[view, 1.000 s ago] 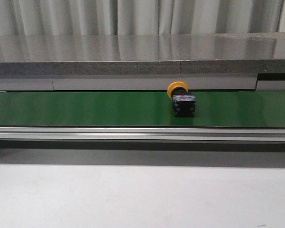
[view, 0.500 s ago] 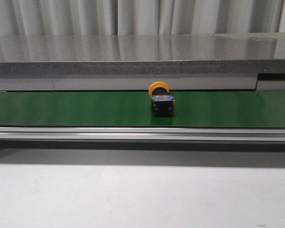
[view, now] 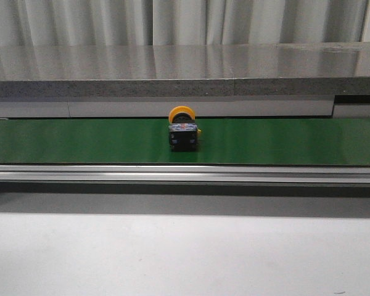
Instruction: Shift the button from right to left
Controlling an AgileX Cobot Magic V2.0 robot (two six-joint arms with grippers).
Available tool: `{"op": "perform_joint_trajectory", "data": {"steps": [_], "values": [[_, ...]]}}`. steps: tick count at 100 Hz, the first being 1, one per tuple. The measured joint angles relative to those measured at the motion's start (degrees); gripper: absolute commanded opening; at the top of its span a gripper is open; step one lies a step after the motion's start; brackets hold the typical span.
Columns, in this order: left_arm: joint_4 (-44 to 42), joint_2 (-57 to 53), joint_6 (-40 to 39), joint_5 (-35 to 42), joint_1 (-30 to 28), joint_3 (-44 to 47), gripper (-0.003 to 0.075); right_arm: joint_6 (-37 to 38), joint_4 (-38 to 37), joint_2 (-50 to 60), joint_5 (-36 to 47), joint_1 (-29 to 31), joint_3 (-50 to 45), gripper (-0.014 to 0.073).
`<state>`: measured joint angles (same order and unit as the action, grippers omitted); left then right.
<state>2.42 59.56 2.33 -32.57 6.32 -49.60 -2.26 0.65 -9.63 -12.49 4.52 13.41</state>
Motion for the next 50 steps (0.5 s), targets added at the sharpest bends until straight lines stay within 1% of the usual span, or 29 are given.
{"op": "perform_joint_trajectory", "data": {"steps": [24,31,50], "values": [[3.57,10.42,0.00,-1.50,0.00,-7.12,0.0617,0.00,0.00,0.00,0.00,0.00,0.00,-0.0066],[4.43,13.38,0.00,-4.33,0.56,-10.31,0.0617,0.00,0.00,0.00,0.00,0.00,0.00,-0.0066],[5.28,22.32,-0.78,-13.98,4.53,-20.65,0.0617,0.00,0.00,0.00,0.00,0.00,0.00,-0.0066]]}}
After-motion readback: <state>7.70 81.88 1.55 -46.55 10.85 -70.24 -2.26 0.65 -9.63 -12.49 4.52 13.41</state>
